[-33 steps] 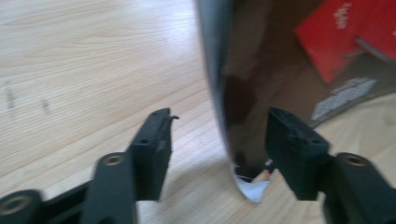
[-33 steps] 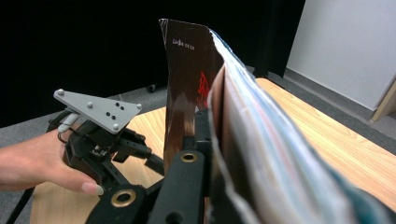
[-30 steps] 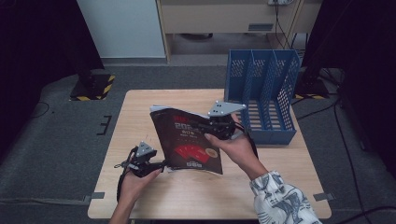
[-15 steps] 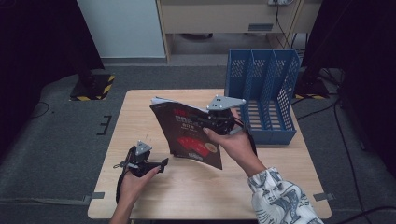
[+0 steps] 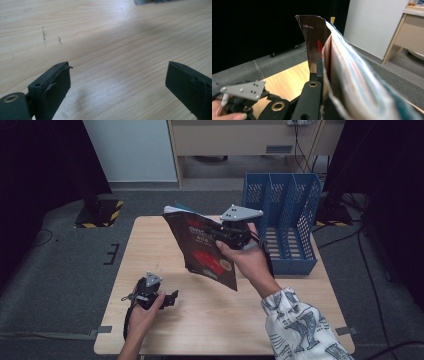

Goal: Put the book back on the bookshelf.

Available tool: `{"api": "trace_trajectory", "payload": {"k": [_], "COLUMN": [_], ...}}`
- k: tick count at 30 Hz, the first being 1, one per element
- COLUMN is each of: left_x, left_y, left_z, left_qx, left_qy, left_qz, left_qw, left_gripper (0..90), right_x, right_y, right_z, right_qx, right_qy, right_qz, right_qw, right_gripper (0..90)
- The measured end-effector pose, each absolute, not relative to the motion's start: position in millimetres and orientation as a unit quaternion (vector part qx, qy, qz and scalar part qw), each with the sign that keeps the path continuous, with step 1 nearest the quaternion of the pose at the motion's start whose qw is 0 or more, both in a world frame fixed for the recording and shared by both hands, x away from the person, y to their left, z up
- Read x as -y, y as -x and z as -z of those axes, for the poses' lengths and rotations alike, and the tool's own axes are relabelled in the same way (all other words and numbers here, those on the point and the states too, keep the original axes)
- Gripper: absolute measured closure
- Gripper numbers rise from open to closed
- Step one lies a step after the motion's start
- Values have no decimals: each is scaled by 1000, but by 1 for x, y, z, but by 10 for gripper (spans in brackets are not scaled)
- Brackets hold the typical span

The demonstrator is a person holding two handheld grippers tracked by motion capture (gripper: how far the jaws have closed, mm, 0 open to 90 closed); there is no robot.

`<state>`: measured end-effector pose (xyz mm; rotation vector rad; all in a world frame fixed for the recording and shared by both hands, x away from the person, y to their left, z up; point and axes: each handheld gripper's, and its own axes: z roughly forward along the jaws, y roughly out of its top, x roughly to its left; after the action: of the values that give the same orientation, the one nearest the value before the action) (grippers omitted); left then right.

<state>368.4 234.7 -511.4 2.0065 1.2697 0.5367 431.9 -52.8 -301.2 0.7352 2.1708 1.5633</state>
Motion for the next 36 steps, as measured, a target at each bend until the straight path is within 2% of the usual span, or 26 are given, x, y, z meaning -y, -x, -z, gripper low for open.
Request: {"api": "trace_trajectory", "payload": {"k": [28,36], "left_x": [-236,-236], "left_y": [-369,-369], "left_z": [515,515], "left_qx": [-497,-498], "left_qy": [-776,-777], "left_qz": [-208,-208], "left_qw": [328,325], "left_gripper": [56,57], "right_x": [79,89], "right_y": [-448,-456], "right_z": [250,246], "right_qx": [-749,-743], "right_qy": [-285,-293], "right_qz": [-563,-563], "right_qw": [204,214], "right_gripper": [872,872]}}
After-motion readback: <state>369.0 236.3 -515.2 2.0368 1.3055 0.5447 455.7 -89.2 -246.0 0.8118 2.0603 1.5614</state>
